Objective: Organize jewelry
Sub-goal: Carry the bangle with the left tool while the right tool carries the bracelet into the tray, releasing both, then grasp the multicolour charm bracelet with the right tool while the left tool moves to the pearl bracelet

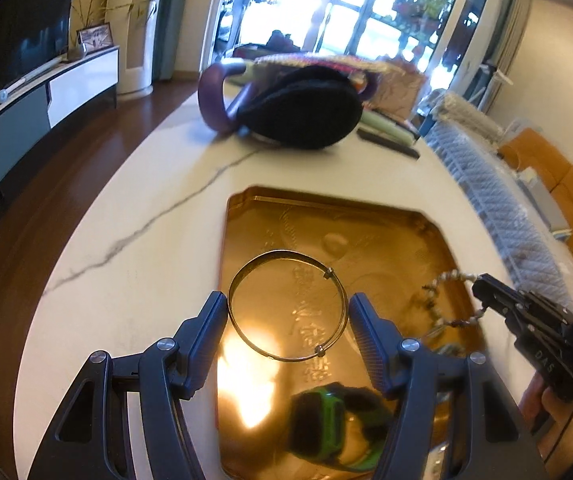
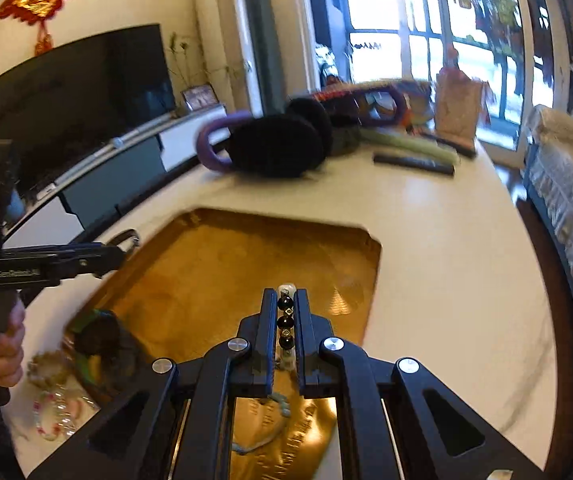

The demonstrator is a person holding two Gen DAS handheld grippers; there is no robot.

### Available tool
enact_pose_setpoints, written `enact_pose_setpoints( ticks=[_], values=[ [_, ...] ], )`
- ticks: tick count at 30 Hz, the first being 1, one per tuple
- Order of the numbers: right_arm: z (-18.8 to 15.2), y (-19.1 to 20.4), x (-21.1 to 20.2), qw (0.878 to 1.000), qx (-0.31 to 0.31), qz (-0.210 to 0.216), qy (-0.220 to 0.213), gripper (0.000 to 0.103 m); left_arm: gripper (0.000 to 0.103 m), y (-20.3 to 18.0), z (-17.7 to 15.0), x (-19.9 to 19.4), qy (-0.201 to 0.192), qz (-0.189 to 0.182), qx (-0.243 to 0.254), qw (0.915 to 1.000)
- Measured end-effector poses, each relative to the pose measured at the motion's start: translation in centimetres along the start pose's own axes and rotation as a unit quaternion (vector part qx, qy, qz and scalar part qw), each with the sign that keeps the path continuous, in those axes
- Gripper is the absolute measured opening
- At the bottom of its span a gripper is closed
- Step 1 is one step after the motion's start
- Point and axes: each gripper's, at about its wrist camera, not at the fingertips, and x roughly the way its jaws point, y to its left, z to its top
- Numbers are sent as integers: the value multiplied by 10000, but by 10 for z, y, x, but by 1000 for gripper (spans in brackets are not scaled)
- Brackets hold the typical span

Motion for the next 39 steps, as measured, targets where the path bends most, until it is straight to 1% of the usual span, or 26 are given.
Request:
enact_pose_setpoints(
  ticks=[2,5,9,10,12,13,14,16,18,20,22,23,26,28,29,32,34,36,37,39],
  values=[
    [-4,-5,3,9999,84,-67,62,7,63,1,-3,6,75,57,-9,10000],
    [-4,-7,4,9999,140,-41,61,7,63,3,-5,9,140,86,-27,9999],
    [-2,3,1,10000,-59,-48,-13,7,64,4,-7,8,208,86,-126,9997],
    [-2,6,1,9999,-128,-35,-5,11,65,3,-8,8,253,110,-179,9995],
    [-2,9,3,9998,-172,-1,58,38,74,3,-11,5,292,162,-235,9992],
    [-2,10,3,9998,-162,18,64,64,80,3,-12,3,292,134,-253,9992],
    [-4,10,0,9999,-149,44,-3,74,82,3,-14,0,268,121,-268,9992],
    [-6,12,-6,9998,-158,-26,-141,74,84,1,-17,-4,243,120,-265,9993],
    [-7,15,-11,9996,-196,-88,-205,77,84,-2,-21,-11,266,132,-225,9993],
    [-8,18,-17,9992,-243,-206,-239,102,84,-3,-26,-19,239,104,-188,9995],
    [-10,21,-24,9991,-252,-219,-262,103,84,-5,-32,-28,178,110,-125,9997],
    [-11,22,-29,9994,-209,-154,-239,103,84,-5,-35,-34,129,104,-91,9998],
    [-14,23,-41,9977,0,643,-229,103,84,-7,-46,-48,20,107,24,9999],
    [-16,28,-49,9960,42,864,-206,103,84,-8,-54,-57,-46,149,75,9999],
    [-18,31,-53,9958,36,897,-201,103,84,-9,-57,-61,-55,135,101,9998],
    [-23,39,-59,9968,5,794,-78,103,84,-12,-68,-73,-109,90,232,9996],
    [-28,43,-65,9967,-7,806,-96,103,84,-16,-74,-81,-145,82,363,9992],
    [-32,45,-70,9975,3,700,-65,103,84,-17,-81,-87,-167,114,460,9987],
    [-36,45,-71,9981,61,612,11,103,84,-18,-85,-89,-148,99,517,9985],
    [-42,45,-74,9976,153,655,137,103,83,-19,-92,-90,-56,35,542,9985]
  ],
)
